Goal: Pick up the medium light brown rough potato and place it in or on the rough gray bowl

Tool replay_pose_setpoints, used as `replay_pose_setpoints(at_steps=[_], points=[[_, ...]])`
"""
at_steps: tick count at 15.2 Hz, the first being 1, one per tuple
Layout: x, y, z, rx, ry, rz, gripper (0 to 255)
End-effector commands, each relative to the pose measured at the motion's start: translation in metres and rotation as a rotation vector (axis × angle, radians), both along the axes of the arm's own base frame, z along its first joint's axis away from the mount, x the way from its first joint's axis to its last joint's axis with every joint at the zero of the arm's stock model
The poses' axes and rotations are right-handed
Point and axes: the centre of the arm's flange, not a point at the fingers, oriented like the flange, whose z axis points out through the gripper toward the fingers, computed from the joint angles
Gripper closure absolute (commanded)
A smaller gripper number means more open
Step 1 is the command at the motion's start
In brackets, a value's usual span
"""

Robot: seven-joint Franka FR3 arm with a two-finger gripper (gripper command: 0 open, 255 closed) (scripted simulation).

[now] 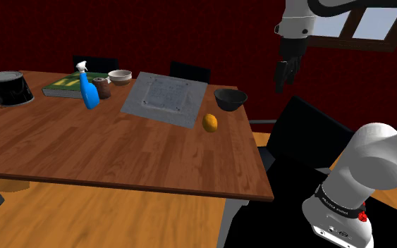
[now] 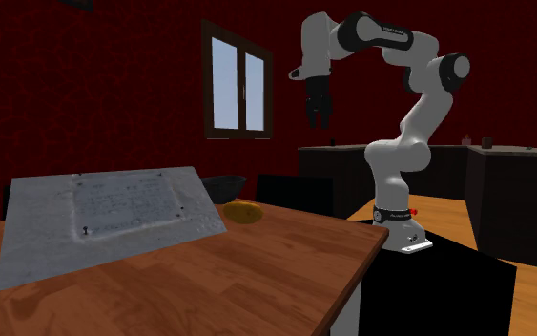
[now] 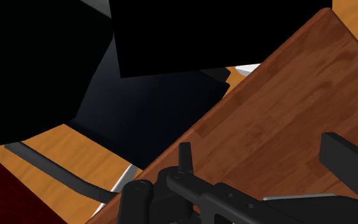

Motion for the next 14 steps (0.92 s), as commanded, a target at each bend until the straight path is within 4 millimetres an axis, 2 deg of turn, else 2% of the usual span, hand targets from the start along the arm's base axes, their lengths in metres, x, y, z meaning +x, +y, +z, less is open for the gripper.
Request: replay_pose_setpoints(at_steps=[1, 8, 14], points=[[0.000, 0.000, 0.000, 0.000, 0.000, 0.000, 0], [0.074, 0.064, -0.049, -0.121, 0.045, -0.188, 0], [0.143, 0.101, -0.099, -0.225, 0.084, -0.348, 0]])
